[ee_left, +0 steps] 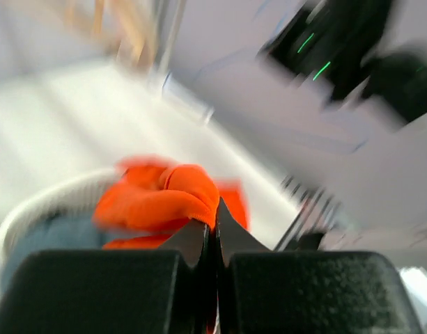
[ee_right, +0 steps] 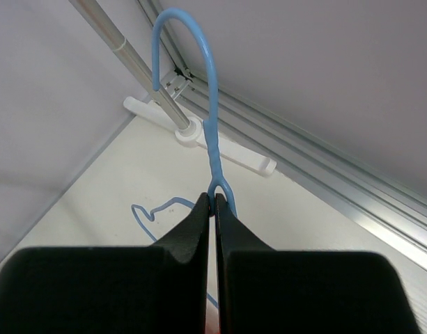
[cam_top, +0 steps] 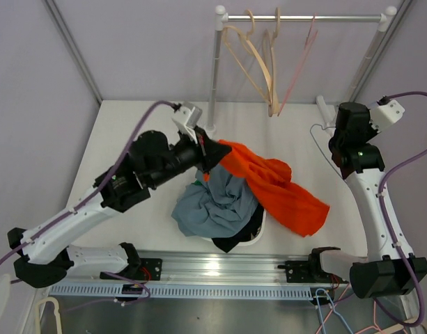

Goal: Remove the t-shirt from the hanger

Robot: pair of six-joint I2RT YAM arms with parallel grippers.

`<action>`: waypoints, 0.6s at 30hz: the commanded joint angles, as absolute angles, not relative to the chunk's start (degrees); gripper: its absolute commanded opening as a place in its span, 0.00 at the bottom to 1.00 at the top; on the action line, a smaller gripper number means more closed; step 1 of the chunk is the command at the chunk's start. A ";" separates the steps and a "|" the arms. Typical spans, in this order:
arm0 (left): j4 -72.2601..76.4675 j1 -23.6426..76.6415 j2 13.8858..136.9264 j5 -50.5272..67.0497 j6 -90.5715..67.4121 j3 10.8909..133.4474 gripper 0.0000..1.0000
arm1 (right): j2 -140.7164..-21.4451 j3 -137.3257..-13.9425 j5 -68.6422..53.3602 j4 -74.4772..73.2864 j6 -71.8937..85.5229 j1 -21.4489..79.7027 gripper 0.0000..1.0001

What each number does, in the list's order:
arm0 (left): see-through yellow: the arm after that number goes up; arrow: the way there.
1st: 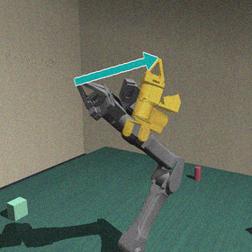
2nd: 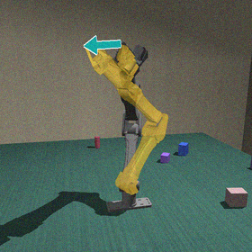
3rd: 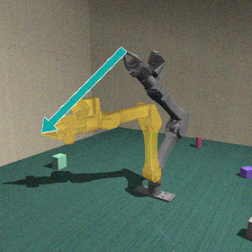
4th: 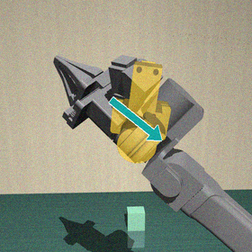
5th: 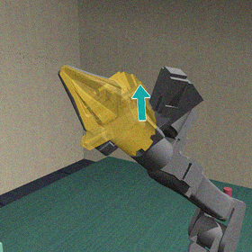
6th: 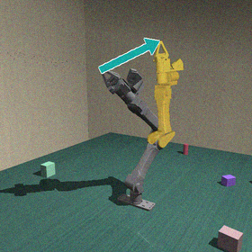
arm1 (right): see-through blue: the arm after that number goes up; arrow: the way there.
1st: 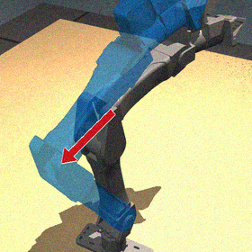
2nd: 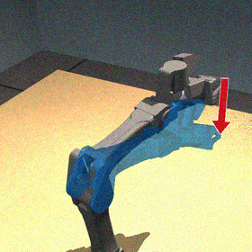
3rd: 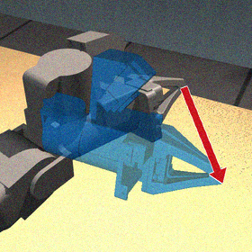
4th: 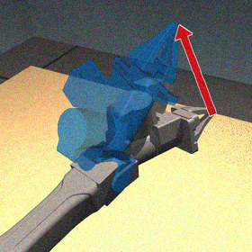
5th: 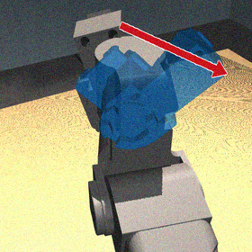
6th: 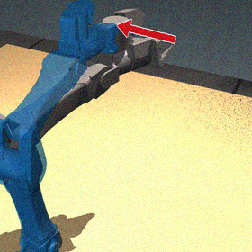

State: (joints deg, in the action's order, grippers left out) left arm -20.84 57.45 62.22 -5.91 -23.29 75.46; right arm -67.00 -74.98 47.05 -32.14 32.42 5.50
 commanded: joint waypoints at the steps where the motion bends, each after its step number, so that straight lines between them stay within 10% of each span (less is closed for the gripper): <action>1: -12.51 57.13 65.56 -0.89 -19.78 88.14 0.01 | -68.02 -78.22 51.50 -25.06 30.69 5.71 0.00; 11: -15.36 56.61 87.34 5.37 -11.62 138.33 0.01 | -71.10 -80.24 47.91 -21.62 30.58 4.13 0.00; 18: -13.10 49.31 92.46 8.35 -11.87 142.65 0.01 | -72.59 -81.29 43.34 -18.81 29.62 1.59 0.00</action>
State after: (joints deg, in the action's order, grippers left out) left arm -15.20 51.86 91.11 6.35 -13.43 141.45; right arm -71.81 -78.17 44.45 -23.66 29.98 2.50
